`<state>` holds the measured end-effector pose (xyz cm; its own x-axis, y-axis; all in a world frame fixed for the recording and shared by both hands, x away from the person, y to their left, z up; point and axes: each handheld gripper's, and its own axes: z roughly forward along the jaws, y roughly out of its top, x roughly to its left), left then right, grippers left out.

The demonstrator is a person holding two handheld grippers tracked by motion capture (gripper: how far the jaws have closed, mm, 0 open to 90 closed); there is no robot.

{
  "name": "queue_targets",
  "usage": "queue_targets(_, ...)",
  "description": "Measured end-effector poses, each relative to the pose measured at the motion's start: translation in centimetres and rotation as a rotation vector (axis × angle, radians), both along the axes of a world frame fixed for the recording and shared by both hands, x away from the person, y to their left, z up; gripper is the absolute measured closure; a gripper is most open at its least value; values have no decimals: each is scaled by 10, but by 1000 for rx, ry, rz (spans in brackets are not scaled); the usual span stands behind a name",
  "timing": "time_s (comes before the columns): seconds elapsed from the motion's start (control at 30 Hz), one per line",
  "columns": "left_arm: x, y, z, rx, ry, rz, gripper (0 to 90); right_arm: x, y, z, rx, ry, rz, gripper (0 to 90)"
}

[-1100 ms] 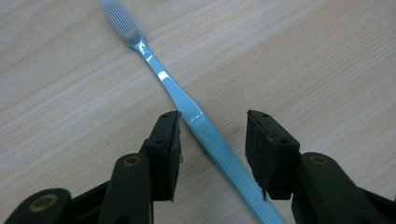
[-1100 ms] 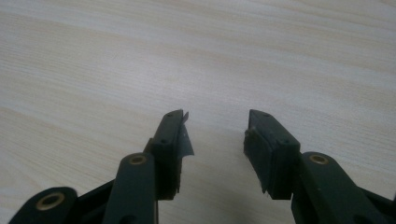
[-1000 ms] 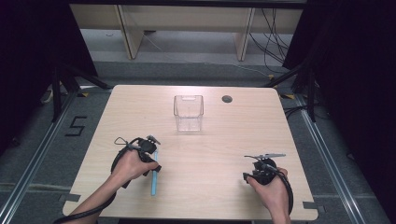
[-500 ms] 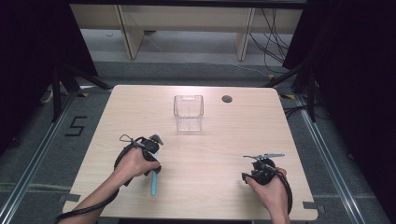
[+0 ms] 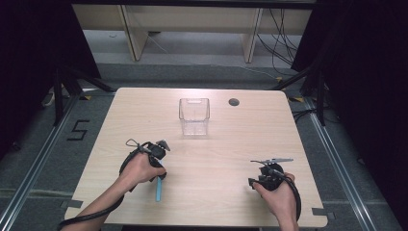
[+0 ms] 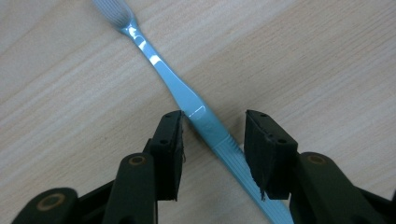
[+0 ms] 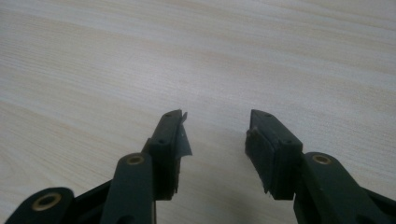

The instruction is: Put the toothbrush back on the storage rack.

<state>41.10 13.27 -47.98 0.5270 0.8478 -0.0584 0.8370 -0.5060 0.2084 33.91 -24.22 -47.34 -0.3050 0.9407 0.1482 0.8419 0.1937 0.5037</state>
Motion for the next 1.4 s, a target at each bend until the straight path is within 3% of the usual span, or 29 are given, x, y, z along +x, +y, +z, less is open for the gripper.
queue_targets(0.53, 1, 1, -2, 38, 11, -42, 634, 0, 2, 1, 8, -8, -6, 559)
queue_targets(0.57, 1, 2, -2, 37, 7, -43, 640, 1, 0, 0, 47, -4, 15, 559)
queue_targets(0.77, 3, 5, -2, 59, 17, -66, 690, 0, 1, 0, 51, 10, 6, 559)
queue_targets(0.8, 3, 6, -1, 62, 24, -68, 698, 0, 1, 0, 72, 5, 30, 559)
queue_targets(1.2, 6, 11, -1, 86, 33, -115, 775, 1, 1, -2, 68, -13, 44, 560)
queue_targets(1.27, 5, 11, -1, 87, 41, -117, 776, -1, 5, -1, 79, 5, 4, 559)
queue_targets(1.3, 6, 12, 0, 96, 44, -132, 774, 1, 2, -3, 52, -14, 28, 559)
queue_targets(1.4, 6, 12, -1, 94, 37, -136, 758, 1, 2, -3, 47, -20, 25, 558)
